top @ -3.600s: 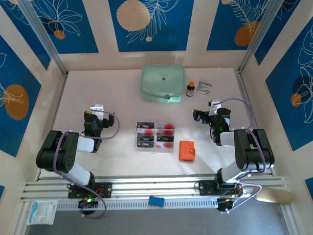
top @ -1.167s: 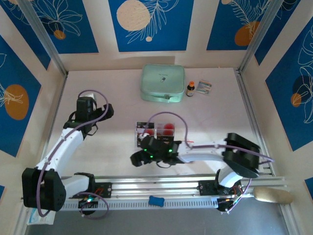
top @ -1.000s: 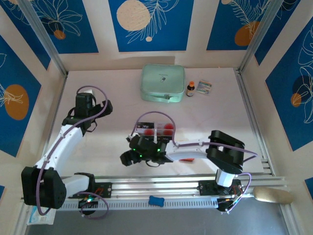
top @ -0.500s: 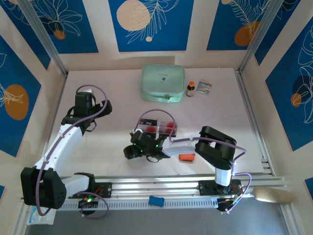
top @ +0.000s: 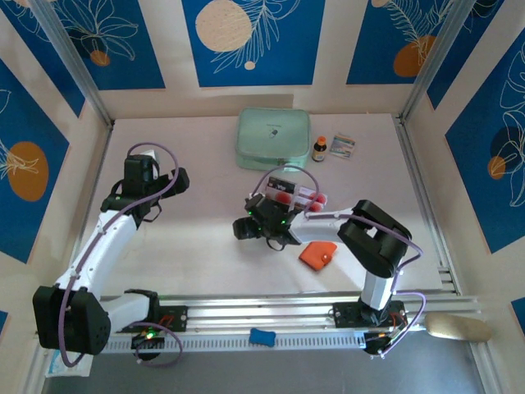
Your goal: Put the credit cards into the card holder
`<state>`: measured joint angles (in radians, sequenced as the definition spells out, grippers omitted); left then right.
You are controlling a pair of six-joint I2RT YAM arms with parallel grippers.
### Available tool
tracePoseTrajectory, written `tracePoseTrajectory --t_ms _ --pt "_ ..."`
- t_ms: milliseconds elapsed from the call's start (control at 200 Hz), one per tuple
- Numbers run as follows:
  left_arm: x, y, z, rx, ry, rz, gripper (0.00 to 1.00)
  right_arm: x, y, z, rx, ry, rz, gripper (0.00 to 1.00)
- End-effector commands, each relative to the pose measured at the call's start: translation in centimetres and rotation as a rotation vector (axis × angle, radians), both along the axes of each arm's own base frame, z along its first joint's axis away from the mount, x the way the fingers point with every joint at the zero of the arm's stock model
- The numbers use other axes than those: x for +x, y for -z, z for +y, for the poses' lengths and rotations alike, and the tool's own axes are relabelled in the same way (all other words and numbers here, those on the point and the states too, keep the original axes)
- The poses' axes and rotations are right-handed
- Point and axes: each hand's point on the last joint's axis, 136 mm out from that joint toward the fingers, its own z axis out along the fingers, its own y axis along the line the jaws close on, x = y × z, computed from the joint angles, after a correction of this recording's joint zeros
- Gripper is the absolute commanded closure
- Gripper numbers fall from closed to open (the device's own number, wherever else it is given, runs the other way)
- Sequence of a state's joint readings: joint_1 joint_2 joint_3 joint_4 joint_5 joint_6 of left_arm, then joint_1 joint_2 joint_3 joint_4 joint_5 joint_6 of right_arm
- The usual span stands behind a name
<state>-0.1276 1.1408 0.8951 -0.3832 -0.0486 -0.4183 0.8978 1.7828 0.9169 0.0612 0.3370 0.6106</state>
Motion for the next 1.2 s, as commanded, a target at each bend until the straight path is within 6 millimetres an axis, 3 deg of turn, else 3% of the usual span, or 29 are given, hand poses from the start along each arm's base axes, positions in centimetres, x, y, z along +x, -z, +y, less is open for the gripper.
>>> tracePoseTrajectory --t_ms 0,140,295,620,810,1195 --pt "-0.4 -0.4 -1.0 -0.037 0.034 -0.003 0.00 0.2 0.6 -3.2 -0.086 0.000 0.012 0.21" --pt "-0.5 -0.2 -1.4 -0.060 0.044 0.004 0.00 0.1 -1.0 -4.1 -0.041 -0.016 0.021 0.21" --pt "-0.6 -0.1 -1.9 -0.079 0.053 0.005 0.00 -2.1 -3.0 -4.5 0.031 -0.048 0.037 0.21" --pt "-0.5 0.2 -3.2 -0.105 0.074 0.012 0.00 -4.2 -0.5 -8.1 0.040 0.045 0.102 0.20" --pt "-0.4 0.1 -4.1 -0.108 0.091 0.015 0.00 -3.3 0.1 -9.9 0.019 0.099 0.101 0.20" --pt "-0.9 0.4 -6.8 -0.094 0.149 0.023 0.00 1.5 -0.3 -14.6 -0.020 0.223 0.075 0.21"
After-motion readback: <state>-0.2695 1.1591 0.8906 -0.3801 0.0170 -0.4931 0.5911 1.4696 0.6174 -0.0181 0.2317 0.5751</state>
